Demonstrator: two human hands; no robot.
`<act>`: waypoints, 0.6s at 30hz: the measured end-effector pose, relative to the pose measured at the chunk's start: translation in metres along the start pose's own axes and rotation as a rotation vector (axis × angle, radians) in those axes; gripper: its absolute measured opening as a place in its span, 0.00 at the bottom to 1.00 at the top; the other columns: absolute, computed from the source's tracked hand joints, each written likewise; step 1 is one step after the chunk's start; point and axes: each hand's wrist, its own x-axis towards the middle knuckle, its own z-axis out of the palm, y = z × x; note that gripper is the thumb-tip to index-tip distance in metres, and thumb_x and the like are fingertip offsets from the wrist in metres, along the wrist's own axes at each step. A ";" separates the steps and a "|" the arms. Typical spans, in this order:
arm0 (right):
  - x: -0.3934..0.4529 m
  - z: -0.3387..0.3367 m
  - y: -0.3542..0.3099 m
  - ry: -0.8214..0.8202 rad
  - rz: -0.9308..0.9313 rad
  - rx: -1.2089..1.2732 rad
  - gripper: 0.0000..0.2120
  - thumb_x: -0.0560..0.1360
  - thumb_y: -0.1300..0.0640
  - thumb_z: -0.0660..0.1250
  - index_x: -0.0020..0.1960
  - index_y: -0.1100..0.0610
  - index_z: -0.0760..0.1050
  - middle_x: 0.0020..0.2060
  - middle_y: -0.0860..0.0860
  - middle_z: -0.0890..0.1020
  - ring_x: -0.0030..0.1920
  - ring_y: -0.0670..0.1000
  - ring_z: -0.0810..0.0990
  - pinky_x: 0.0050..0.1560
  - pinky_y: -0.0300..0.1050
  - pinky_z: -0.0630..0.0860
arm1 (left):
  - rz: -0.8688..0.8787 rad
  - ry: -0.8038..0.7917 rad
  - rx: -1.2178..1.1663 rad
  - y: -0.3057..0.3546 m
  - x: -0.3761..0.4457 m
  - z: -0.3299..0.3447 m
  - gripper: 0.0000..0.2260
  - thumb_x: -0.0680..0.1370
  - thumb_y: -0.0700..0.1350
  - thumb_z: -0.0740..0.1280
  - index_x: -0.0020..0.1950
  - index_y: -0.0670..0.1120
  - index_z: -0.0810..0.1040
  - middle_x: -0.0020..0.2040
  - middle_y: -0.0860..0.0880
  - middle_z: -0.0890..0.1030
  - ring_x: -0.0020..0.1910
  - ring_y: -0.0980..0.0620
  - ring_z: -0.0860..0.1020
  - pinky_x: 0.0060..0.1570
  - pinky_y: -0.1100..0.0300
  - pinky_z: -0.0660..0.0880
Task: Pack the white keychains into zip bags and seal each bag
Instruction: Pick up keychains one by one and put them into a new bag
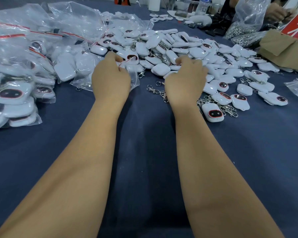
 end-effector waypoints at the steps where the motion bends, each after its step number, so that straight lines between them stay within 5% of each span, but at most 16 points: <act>1: 0.000 0.000 0.003 0.004 0.027 -0.100 0.26 0.72 0.63 0.60 0.70 0.52 0.69 0.69 0.57 0.67 0.69 0.59 0.64 0.68 0.50 0.62 | 0.003 0.006 0.013 0.000 0.000 0.000 0.16 0.76 0.37 0.58 0.63 0.46 0.74 0.52 0.44 0.81 0.47 0.46 0.76 0.43 0.54 0.69; 5: -0.002 0.005 0.008 -0.197 0.083 -0.348 0.31 0.76 0.58 0.59 0.78 0.52 0.58 0.78 0.62 0.53 0.75 0.62 0.58 0.75 0.56 0.51 | 0.043 -0.031 0.033 0.007 -0.003 0.004 0.16 0.77 0.37 0.58 0.63 0.46 0.73 0.48 0.46 0.79 0.45 0.49 0.72 0.41 0.59 0.63; 11: 0.002 0.001 0.012 -0.093 -0.033 -0.248 0.17 0.76 0.59 0.61 0.65 0.55 0.73 0.65 0.56 0.71 0.60 0.59 0.74 0.60 0.49 0.65 | 0.076 -0.124 0.035 0.013 -0.009 0.010 0.14 0.75 0.36 0.57 0.57 0.48 0.73 0.44 0.46 0.79 0.45 0.44 0.75 0.38 0.56 0.66; 15: 0.004 0.003 0.006 0.016 -0.022 0.000 0.21 0.79 0.54 0.63 0.71 0.55 0.68 0.66 0.54 0.70 0.64 0.56 0.71 0.53 0.38 0.62 | 0.072 -0.171 0.058 0.013 -0.009 0.009 0.15 0.71 0.33 0.56 0.43 0.50 0.77 0.34 0.55 0.74 0.40 0.47 0.74 0.31 0.60 0.65; 18: 0.003 0.003 -0.003 0.091 -0.053 0.262 0.22 0.75 0.54 0.70 0.67 0.57 0.72 0.63 0.52 0.72 0.65 0.52 0.69 0.56 0.33 0.61 | 0.020 -0.201 0.018 0.014 -0.009 0.008 0.17 0.71 0.33 0.57 0.41 0.52 0.80 0.30 0.54 0.75 0.39 0.47 0.79 0.37 0.59 0.72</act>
